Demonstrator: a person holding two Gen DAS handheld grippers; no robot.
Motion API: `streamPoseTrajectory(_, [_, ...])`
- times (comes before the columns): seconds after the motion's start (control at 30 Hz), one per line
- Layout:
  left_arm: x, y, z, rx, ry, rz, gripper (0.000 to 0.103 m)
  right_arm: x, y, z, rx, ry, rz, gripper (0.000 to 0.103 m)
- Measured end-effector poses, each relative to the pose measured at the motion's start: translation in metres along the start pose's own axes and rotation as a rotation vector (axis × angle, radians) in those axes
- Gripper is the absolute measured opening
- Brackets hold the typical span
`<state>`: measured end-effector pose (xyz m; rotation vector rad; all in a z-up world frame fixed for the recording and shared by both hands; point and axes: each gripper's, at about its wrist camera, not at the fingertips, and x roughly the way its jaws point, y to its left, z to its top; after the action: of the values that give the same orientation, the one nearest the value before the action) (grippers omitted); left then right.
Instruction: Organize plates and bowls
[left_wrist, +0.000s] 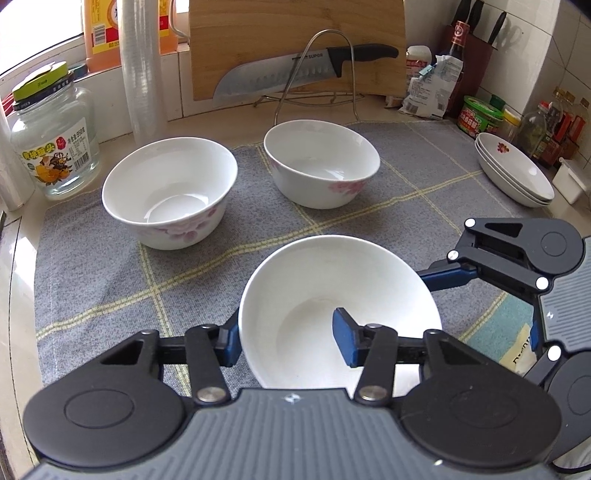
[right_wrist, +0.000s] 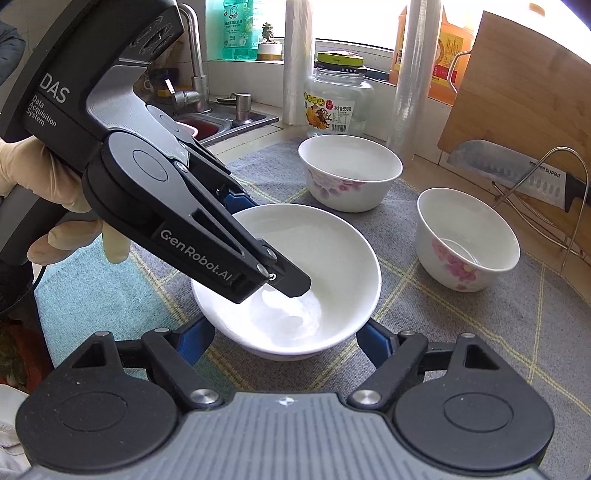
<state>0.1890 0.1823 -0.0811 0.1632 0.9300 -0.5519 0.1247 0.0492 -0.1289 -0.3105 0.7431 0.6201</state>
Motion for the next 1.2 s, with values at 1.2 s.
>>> streamPoseTrajectory(1.2, [0.026, -0.099, 0.038, 0.144, -0.016, -0.141, 0.048, -0.071, -0.050, -0.050, 0.111, 0.041, -0.136, 0.087])
